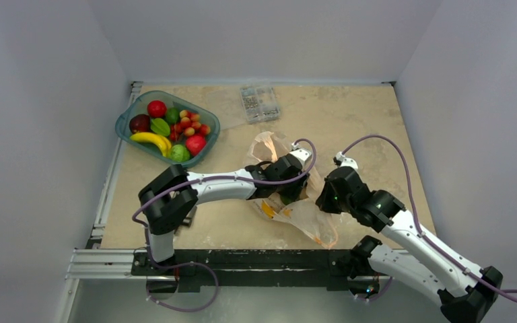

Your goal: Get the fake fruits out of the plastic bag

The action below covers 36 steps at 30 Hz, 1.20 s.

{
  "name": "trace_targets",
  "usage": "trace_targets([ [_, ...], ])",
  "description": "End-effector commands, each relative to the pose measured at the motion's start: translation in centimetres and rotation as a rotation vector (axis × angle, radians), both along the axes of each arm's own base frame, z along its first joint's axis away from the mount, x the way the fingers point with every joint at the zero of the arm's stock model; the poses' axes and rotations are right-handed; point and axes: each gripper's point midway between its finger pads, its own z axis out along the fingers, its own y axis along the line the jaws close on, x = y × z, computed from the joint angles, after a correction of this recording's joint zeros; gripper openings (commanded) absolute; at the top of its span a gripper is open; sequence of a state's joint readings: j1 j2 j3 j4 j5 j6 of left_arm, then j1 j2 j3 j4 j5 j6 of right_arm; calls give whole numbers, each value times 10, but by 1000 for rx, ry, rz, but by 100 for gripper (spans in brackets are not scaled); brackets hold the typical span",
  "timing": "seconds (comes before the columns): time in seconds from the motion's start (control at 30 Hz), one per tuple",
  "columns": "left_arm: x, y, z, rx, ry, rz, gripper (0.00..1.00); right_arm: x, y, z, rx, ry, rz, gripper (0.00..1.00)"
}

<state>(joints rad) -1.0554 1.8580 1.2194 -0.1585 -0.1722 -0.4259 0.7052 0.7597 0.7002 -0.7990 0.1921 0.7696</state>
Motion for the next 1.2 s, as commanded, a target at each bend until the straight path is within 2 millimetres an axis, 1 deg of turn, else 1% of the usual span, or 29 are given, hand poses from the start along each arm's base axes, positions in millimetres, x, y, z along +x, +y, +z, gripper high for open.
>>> trace_targets([
  [0.0, -10, 24, -10, 104, 19, -8, 36, 3, -2, -1, -5, -12, -22, 0],
  [0.07, -9, 25, 1, 88, 1, -5, 29, 4, -2, 0, -2, -17, -24, 0],
  [0.23, -8, 28, 41, 30, -55, 2, 13, 3, -2, 0, -1, -17, -25, 0],
  [0.4, -11, 31, 81, -55, -94, 3, 2, 4, -2, 1, 1, -21, -29, 0],
  [0.43, -12, 32, 87, -69, -98, 4, 0, 4, -2, 1, 2, -21, -29, 0],
  [0.6, -21, 34, 123, -167, -118, -19, 0, 4, -2, 2, 6, -26, -29, 0],
  [0.63, -23, 35, 127, -174, -119, -23, 0, 4, -2, 2, 6, -26, -28, 0],
  [0.7, -26, 35, 127, -163, -107, -38, 2, 4, -1, 2, 8, -25, -24, 0],
  [0.77, -30, 33, 118, -152, -80, -61, 13, 4, -1, 3, 11, -27, -23, 0],
  [0.83, -34, 31, 104, -138, -45, -70, 24, 4, -2, 4, 13, -33, -26, 0],
  [0.93, -36, 34, 80, -92, -5, -49, 36, 4, -2, 6, 18, -38, -25, 0],
  [0.97, -35, 36, 72, -69, 1, -39, 43, 4, -1, 6, 21, -40, -25, 0],
  [1.0, -35, 37, 65, -50, 2, -33, 61, 3, -2, 6, 20, -39, -24, 0],
  [1.03, -35, 38, 60, -35, 3, -28, 82, 3, -1, 5, 20, -38, -23, 0],
  [1.07, -35, 39, 55, -22, 8, -23, 96, 3, -1, 6, 21, -39, -23, 0],
  [1.1, -35, 38, 50, -13, 11, -22, 100, 3, -1, 5, 19, -38, -24, 0],
  [1.17, -34, 37, 41, 8, 18, -18, 99, 3, -1, 5, 20, -35, -22, 0],
])
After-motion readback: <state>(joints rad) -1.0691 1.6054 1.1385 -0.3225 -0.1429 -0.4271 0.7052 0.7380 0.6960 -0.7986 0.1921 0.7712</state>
